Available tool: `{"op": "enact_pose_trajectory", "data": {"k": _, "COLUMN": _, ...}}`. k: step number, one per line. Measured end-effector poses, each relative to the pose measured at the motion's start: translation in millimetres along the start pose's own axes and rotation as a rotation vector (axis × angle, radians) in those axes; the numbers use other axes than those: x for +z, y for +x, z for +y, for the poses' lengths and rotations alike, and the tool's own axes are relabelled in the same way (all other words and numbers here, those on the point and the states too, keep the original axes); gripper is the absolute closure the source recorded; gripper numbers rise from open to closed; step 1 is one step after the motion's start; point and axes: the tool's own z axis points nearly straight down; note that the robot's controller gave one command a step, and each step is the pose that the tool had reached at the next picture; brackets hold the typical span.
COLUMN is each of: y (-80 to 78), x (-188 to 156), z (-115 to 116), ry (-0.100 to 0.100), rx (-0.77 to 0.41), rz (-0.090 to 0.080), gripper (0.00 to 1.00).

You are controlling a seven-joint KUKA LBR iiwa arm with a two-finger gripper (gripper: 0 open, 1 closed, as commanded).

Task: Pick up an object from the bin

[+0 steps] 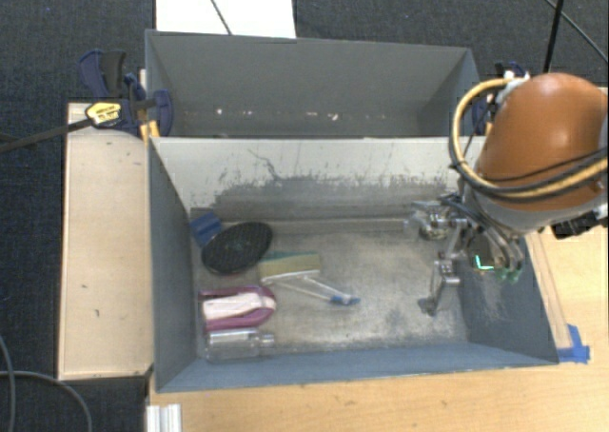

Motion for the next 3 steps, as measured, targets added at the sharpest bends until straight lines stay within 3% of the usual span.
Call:
{"op": "enact_pose_trajectory", "data": {"k": 1, "y": 0.9, "x": 85.3, "z": 48.9, "ry": -0.002, "rx": -0.043, "rz": 0.007, "gripper": 0.00}}
{"op": "enact_pose_trajectory", "data": {"k": 2, "y": 0.0, "x": 174.3, "z": 53.4, "ry": 0.000, "rx": -0.105, "rz": 0.006, "gripper": 0.00}}
{"op": "enact_pose_trajectory", "data": {"k": 3, "y": -1.6, "x": 170.5, "z": 53.3, "ry": 0.000, "rx": -0.104, "rz": 0.000, "gripper": 1.00}}
